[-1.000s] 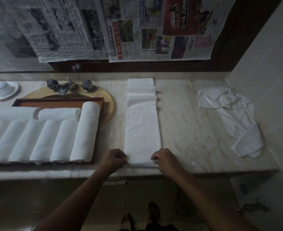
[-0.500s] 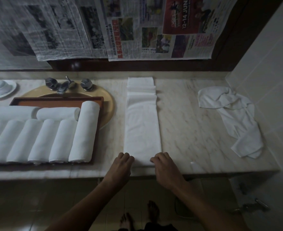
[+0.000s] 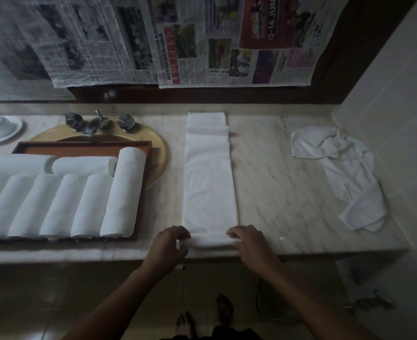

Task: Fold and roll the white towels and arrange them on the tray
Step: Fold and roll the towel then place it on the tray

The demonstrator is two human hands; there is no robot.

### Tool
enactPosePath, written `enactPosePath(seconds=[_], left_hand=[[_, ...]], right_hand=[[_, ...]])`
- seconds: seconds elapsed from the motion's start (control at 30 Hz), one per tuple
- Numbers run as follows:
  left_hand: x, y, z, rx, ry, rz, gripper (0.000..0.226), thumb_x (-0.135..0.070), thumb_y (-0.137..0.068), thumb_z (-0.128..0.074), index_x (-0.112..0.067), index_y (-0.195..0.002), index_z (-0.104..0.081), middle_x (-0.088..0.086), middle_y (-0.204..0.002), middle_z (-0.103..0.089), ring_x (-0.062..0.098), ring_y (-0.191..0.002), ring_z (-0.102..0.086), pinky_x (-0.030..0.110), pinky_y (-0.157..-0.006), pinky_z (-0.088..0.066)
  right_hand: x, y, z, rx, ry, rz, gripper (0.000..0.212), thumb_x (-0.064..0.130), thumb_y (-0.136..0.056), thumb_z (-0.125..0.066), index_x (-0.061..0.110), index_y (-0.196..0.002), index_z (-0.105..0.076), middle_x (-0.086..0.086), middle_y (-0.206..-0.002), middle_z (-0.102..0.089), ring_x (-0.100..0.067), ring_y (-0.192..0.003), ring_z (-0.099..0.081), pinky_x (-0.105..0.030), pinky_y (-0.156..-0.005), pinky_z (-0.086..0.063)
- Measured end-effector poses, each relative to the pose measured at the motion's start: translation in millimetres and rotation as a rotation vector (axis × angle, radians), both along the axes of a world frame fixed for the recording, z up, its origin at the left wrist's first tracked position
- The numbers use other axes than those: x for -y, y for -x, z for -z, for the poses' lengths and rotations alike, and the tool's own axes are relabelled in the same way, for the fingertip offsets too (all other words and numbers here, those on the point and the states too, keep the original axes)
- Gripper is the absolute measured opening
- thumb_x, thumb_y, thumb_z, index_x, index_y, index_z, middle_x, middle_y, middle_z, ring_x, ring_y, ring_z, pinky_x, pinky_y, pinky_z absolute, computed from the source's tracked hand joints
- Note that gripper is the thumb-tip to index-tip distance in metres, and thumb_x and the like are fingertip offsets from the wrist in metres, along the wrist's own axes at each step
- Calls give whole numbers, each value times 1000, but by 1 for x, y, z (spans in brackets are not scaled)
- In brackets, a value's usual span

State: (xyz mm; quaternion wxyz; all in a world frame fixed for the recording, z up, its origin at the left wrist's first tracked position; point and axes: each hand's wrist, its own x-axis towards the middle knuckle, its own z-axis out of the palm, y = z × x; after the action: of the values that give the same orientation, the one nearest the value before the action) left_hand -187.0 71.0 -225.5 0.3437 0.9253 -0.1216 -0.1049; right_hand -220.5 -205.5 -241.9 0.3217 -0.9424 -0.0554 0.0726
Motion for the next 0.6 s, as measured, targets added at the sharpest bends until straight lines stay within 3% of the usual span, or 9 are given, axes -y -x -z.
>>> enactPosePath(seconds=[0.1, 0.2, 0.3, 0.37, 0.43, 0.53, 0.6], left_hand=[[-1, -5, -2, -99, 75, -91, 24, -9, -82, -74, -26, -98, -74, -17, -94, -72, -4, -89, -65, 10, -75, -49], [-5, -14, -2, -212, 173, -188, 21, -11, -82, -79, -24, -97, -74, -10, -92, -74, 0, -85, -69, 22, -75, -56], [-7, -21, 0, -309, 272, -304, 17, -9, -84, -80, -20, -96, -74, 0, -89, -76, 12, -81, -72, 31, -71, -57], [-6, -22, 1, -335, 312, -355, 14, -10, -86, -80, -17, -96, -74, 3, -87, -76, 18, -81, -73, 30, -68, -58], [-4, -21, 1, -358, 349, -393, 11, -11, -87, -79, -14, -96, -74, 5, -87, -76, 23, -81, -73, 25, -62, -55], [1, -20, 0, -338, 337, -436, 7, -16, -88, -79, -15, -93, -74, 4, -87, -75, 23, -82, -73, 26, -61, -55], [7, -14, 0, -184, 210, -427, 8, -23, -91, -76, -19, -97, -71, -3, -94, -72, 14, -84, -69, 26, -66, -54]], right_hand=[[0, -5, 0, -38, -81, 96, 18, 16, -96, -65, 29, -106, -71, 15, -103, -67, -2, -99, -58, -32, -90, -52], [-5, -9, 3, 50, -57, 125, 19, 11, -94, -63, 25, -98, -74, 11, -98, -65, -8, -96, -55, -36, -85, -52], [-17, -11, 9, 162, 36, 125, 33, -4, -85, -65, 23, -101, -76, 8, -102, -62, -14, -98, -53, -36, -80, -52], [-28, -7, 11, 207, 88, 77, 52, -14, -72, -61, 20, -108, -76, 5, -106, -62, -18, -99, -53, -36, -77, -53], [-39, 2, 13, 306, 156, 22, 52, -8, -71, -56, 18, -113, -74, 0, -110, -63, -23, -99, -56, -37, -76, -52], [-51, 19, 19, 380, 276, -25, 47, 8, -87, -47, 14, -130, -66, -7, -130, -61, -30, -114, -57, -44, -92, -50], [-53, 26, 27, 380, 342, -38, 54, 8, -88, -45, 9, -140, -59, -13, -141, -56, -35, -126, -53, -50, -105, -44]])
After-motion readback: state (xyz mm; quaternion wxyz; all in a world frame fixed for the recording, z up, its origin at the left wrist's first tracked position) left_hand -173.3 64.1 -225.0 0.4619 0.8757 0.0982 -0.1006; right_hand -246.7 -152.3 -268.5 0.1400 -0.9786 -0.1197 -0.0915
